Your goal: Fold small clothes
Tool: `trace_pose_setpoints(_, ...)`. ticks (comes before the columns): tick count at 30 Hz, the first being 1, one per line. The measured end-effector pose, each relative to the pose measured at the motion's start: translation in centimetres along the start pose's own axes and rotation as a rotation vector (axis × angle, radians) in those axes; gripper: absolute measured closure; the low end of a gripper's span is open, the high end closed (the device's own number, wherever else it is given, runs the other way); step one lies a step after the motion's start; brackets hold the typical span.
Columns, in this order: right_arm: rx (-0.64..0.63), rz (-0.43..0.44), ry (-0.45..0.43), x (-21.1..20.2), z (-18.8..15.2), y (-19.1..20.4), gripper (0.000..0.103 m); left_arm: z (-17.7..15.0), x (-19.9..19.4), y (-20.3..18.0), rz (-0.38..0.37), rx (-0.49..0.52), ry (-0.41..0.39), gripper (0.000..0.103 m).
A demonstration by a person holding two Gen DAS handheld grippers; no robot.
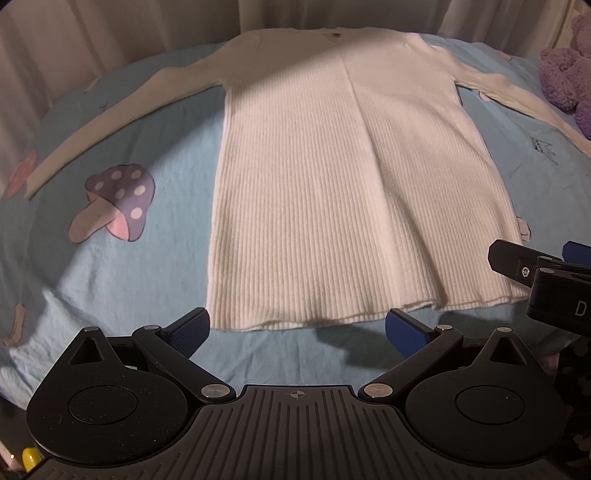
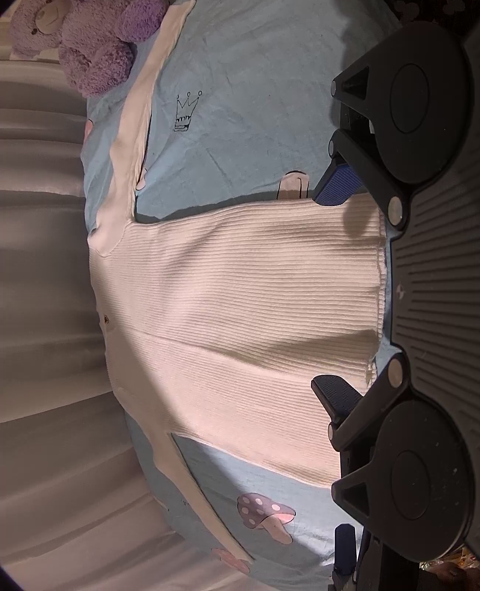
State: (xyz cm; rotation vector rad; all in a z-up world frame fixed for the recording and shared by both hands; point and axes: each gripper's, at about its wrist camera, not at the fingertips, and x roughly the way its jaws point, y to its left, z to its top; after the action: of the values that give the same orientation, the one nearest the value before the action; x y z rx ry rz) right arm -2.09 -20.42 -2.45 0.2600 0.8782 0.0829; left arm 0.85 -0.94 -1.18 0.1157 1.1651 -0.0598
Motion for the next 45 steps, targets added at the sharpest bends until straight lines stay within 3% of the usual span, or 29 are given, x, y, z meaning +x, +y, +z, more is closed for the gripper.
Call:
trace_pose_setpoints(3, 0.070, 0.095, -0.111, -0.3, 0.9, -2.7, 0.005, 0.4, 0.2, 0.4, -0.039, -0.036, -0.015, 0.000)
trace_pose_setpoints(5, 0.126, 0.117, -0.257, -0.7, 1.9, -5.6, 0.005, 0.9, 0.4, 0.9, -0.085, -0.079, -0.042, 0.000)
trace_pose_setpoints(7, 0.209, 0.110, -0.414, -0.9, 3.4, -9.7, 0.005, 1.4, 0.6, 1.6, -0.135, -0.142, -0.087, 0.000)
trace_pose_setpoints(10, 0.402, 0.046, -0.507, -0.3, 6.1, -17.1, 0.005, 2.2, 1.2, 2.4, -0.195, -0.214, -0.155, 0.000)
trace_pose_setpoints(12, 0.573, 0.000, -0.568, 0.2, 7.3, -22.6, 0.006, 3.0, 1.7, 2.5, -0.188, -0.228, -0.176, 0.000)
trace_pose_setpoints(14, 0.736, -0.064, -0.576, 1.2, 8.1, -28.0, 0.020, 3.8, 2.4, 2.3, -0.164, -0.236, -0.179, 0.000)
trace_pose_setpoints(16, 0.865, -0.102, -0.581, 2.5, 8.3, -32.7, 0.049, 4.5, 3.2, 2.1, -0.151, -0.246, -0.169, 0.000)
trace_pose_setpoints(18, 0.980, -0.148, -0.546, 4.0, 8.4, -36.3, 0.064, 5.2, 3.9, 1.8, -0.155, -0.270, -0.160, 0.000)
trace_pose_setpoints(22, 1.095, -0.178, -0.503, 6.4, 7.5, -40.6, 0.076, 6.5, 5.2, 1.2, -0.165, -0.315, -0.131, 0.000)
trace_pose_setpoints(24, 1.112, -0.168, -0.536, 6.9, 7.2, -41.5, 0.085, 7.1, 5.6, 0.7, -0.167, -0.316, -0.132, 0.000)
trace_pose_setpoints(26, 1.125, -0.161, -0.569, 7.3, 7.0, -42.1, 0.085, 7.7, 6.0, 0.3, -0.165, -0.318, -0.138, 0.000)
trace_pose_setpoints(28, 1.125, -0.173, -0.569, 7.7, 7.0, -42.4, 0.097, 8.3, 6.2, 0.0, -0.169, -0.319, -0.148, 0.000)
trace_pose_setpoints(32, 0.988, -0.184, -0.574, 6.9, 8.4, -40.0, 0.098, 9.4, 6.6, -0.4, -0.203, -0.314, -0.166, 0.001)
trace_pose_setpoints(36, 0.665, 0.029, -0.615, 5.7, 11.6, -31.0, 0.098, 11.6, 6.6, -0.5, -0.258, -0.281, -0.221, 0.007)
trace_pose_setpoints(39, 0.416, 0.226, -0.587, 6.1, 12.8, -21.8, 0.097, 13.8, 6.8, -0.5, -0.322, -0.262, -0.274, 0.007)
trace_pose_setpoints(42, 0.227, 0.376, -0.469, 8.5, 12.4, -14.3, 0.094, 16.3, 7.3, -0.4, -0.422, -0.258, -0.322, 0.006)
trace_pose_setpoints(45, 0.175, 0.383, -0.335, 11.2, 10.6, -11.2, 0.089, 18.1, 8.6, -0.2, -0.517, -0.233, -0.325, 0.003)
